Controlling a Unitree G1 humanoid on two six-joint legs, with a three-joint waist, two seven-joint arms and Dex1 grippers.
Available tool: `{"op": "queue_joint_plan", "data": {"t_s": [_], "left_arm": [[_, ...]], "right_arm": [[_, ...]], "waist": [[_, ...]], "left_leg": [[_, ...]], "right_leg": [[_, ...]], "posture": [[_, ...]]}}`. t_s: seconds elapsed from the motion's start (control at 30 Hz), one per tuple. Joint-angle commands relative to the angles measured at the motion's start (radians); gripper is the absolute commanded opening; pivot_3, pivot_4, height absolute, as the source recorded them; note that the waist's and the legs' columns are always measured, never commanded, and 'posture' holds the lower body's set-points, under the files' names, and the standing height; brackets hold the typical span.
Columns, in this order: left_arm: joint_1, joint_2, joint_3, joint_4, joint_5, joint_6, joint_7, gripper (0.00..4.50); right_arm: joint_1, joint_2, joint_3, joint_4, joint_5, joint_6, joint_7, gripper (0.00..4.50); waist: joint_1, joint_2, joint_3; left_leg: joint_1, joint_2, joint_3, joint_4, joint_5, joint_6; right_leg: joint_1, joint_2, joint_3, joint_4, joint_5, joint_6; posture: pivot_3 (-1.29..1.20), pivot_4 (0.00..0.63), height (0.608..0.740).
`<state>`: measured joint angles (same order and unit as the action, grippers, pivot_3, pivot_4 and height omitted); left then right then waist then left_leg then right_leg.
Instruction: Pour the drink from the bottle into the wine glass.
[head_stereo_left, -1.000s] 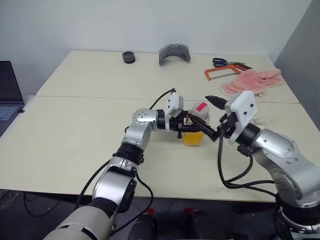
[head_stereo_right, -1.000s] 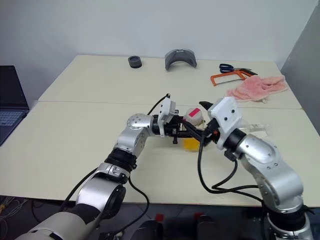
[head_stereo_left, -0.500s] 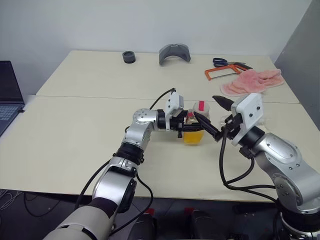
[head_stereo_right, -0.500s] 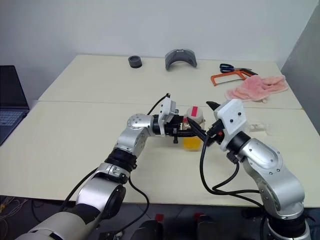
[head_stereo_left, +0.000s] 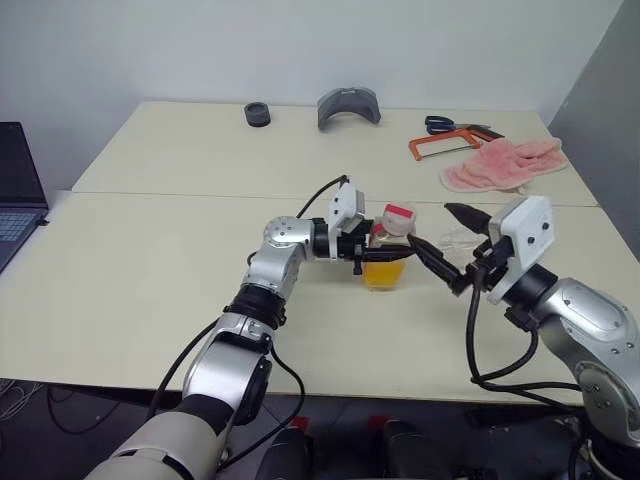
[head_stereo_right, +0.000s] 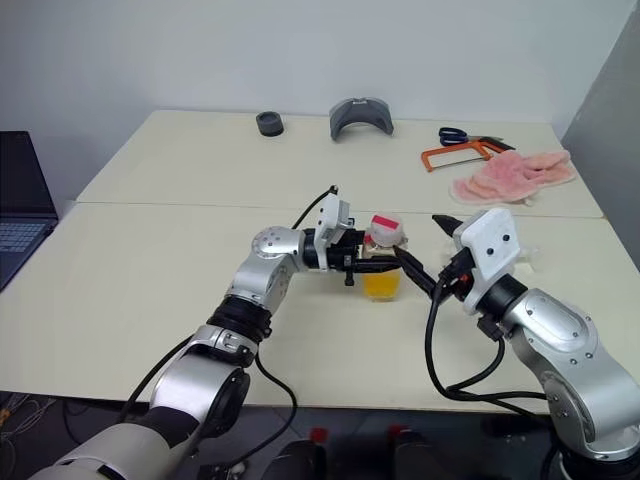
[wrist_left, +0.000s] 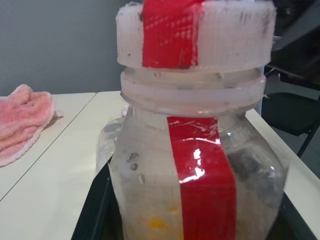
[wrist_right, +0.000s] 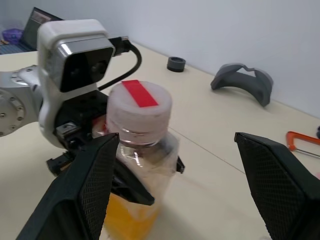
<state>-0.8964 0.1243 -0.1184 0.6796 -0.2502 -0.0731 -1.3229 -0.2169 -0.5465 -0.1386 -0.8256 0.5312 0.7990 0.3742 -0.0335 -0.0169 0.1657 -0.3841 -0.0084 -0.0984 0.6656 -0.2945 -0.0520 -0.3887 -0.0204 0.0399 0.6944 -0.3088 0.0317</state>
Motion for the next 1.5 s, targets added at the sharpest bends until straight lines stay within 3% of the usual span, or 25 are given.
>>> {"op": "queue_joint_plan", "data": {"t_s": [0.03, 0.4, 0.9, 1.5], "left_arm": [[-0.03, -0.003, 0.014, -0.01, -0.015, -0.021, -0.005, 1.65], [-0.047, -0.005, 0.02, 0.002, -0.02, -0.023, -0.001, 1.65], [-0.037, -0.014, 0.02, -0.009, -0.022, -0.022, -0.001, 1.65], [-0.035, -0.01, 0.019, -0.011, -0.021, -0.021, -0.006, 1.65]], "right_arm": [[-0.014, -0.006, -0.011, -0.064, 0.045, 0.01, 0.0, 3.94], [-0.056, 0.01, 0.027, -0.047, 0.045, -0.004, -0.028, 3.94], [-0.178, 0.052, 0.137, 0.047, -0.085, -0.057, -0.08, 3.94], [-0.138, 0.035, 0.114, 0.059, -0.135, -0.068, -0.056, 3.94]], "waist": [[0.0, 0.0, 0.0], [0.0, 0.0, 0.0], [0.0, 0.0, 0.0], [0.0, 0.0, 0.0]], "left_leg": [[0.0, 0.0, 0.0, 0.0, 0.0, 0.0], [0.0, 0.0, 0.0, 0.0, 0.0, 0.0], [0.0, 0.0, 0.0, 0.0, 0.0, 0.0], [0.0, 0.0, 0.0, 0.0, 0.0, 0.0]], "right_leg": [[0.0, 0.0, 0.0, 0.0, 0.0, 0.0], [0.0, 0.0, 0.0, 0.0, 0.0, 0.0], [0.0, 0.0, 0.0, 0.0, 0.0, 0.0], [0.0, 0.0, 0.0, 0.0, 0.0, 0.0]], "posture": [[0.0, 0.15, 0.74], [0.0, 0.15, 0.74], [0.0, 0.15, 0.74], [0.0, 0.15, 0.74]]}}
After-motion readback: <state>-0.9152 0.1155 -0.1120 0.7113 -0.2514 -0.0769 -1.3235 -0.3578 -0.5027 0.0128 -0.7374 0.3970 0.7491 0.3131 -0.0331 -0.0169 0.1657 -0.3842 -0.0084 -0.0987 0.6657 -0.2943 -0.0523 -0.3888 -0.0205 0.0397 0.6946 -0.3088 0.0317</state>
